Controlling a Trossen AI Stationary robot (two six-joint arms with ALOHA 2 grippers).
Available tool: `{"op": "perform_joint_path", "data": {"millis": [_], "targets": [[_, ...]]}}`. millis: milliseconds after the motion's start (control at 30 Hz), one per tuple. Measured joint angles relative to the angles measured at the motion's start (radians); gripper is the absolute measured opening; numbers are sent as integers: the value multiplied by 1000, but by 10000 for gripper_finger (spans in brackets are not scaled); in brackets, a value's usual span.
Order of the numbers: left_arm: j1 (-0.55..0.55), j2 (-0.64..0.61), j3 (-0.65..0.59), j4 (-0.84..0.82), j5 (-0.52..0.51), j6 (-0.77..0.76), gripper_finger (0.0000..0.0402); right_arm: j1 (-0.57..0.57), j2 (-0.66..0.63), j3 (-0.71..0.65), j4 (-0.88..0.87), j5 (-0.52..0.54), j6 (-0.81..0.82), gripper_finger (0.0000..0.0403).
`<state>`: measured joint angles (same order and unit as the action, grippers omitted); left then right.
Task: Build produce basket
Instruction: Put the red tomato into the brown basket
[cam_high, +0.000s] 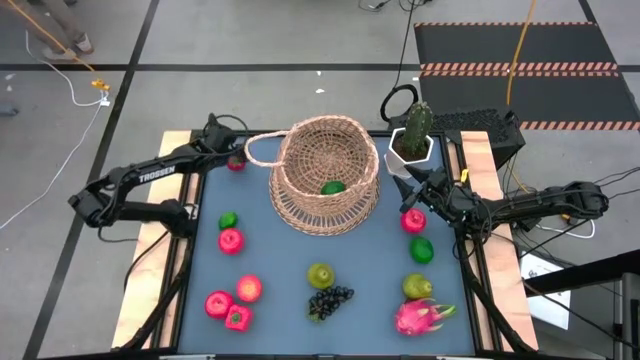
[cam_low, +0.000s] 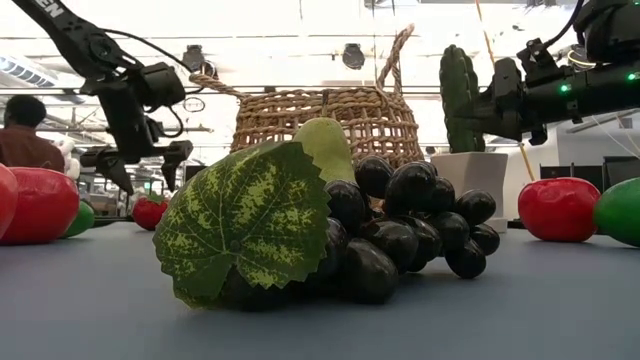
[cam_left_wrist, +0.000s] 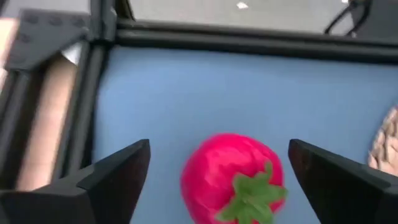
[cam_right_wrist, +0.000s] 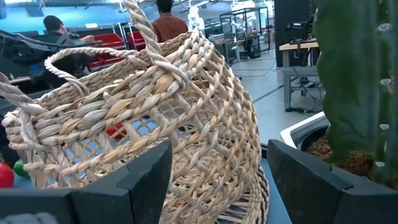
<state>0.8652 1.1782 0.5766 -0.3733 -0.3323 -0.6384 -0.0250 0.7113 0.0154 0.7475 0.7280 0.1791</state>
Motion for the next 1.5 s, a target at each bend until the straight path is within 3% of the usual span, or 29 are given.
{"op": "perform_joint_path", "data": {"millis": [100,333,533,667,767,900,1167,1267,1367,1500], "targets": [[-16,1,0,0,39,11,397,0,0,0,0,0,0,256],[-28,88,0,35,14,2,379,0,0,0,-1,0,19,256],[-28,215,0,90,45,-3,350,0,0,0,-6,-29,45,256],[-28,227,1,98,44,1,312,0,0,0,-24,-58,47,256],[-28,198,0,81,49,23,284,0,0,0,-35,-79,70,256],[-28,97,36,77,58,118,284,0,0,0,-34,-81,75,256],[-77,-187,288,119,72,431,294,0,0,0,-40,-83,91,256],[-120,-248,354,227,190,543,287,0,0,0,-50,-82,97,256],[-193,-249,364,382,350,547,285,0,0,0,-49,-80,95,256],[-362,-116,364,483,377,591,292,-10,0,0,-49,-78,95,256]]}}
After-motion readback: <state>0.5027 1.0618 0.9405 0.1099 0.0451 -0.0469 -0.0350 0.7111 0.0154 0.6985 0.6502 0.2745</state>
